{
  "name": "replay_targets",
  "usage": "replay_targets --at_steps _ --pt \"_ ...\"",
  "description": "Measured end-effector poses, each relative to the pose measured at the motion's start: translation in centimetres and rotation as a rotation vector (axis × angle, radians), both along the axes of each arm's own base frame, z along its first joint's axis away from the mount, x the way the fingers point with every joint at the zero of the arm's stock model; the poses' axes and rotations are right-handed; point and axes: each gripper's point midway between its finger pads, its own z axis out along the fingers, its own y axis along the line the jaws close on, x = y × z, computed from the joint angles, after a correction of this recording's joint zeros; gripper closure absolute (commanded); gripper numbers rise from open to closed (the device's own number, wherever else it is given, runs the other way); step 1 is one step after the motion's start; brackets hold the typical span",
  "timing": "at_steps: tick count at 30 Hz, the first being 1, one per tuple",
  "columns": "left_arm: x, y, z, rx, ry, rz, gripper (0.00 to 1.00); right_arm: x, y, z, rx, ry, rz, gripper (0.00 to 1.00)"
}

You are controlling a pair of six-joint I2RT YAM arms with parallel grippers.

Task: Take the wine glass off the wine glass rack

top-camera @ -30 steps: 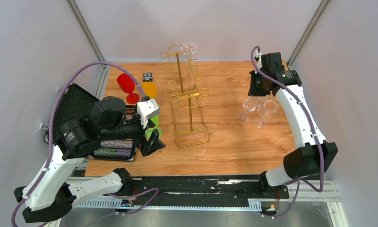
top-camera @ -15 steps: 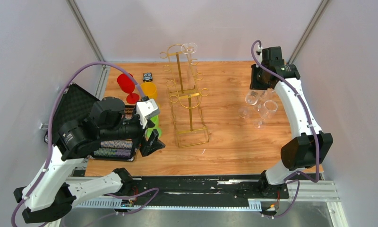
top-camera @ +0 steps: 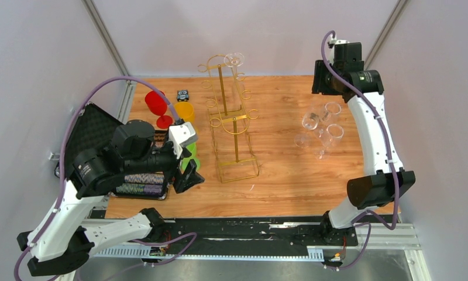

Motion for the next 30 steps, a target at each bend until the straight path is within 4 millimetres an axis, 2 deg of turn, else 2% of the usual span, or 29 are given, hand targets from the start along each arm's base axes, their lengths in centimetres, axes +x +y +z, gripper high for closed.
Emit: replay_targets --at_steps 7,12,15,21,24,30 --pt "0.5 -0.1 -0.3 0.017 0.005 0.016 0.00 1.1 0.4 5.8 0.029 -0.143 0.005 0.46" --pt "1.1 -0.2 -0.7 0.034 0.016 0.048 0.00 1.8 2.3 9.0 0.116 -0.220 0.074 0.43" --pt "1.5 -0.3 -1.0 0.047 0.027 0.068 0.00 2.3 3.9 9.7 0.181 -0.230 0.123 0.43" --pt "2.9 0.0 -1.0 0.059 0.024 0.165 0.00 3.6 7.4 9.6 0.334 -0.211 0.220 0.42" --pt "4.2 0.3 -0.4 0.054 0.006 0.249 0.00 4.1 9.0 9.7 0.401 -0.209 0.267 0.42" --pt "7.8 0.8 0.1 0.069 -0.021 0.450 0.01 4.3 12.1 11.4 0.518 -0.244 0.379 0.42"
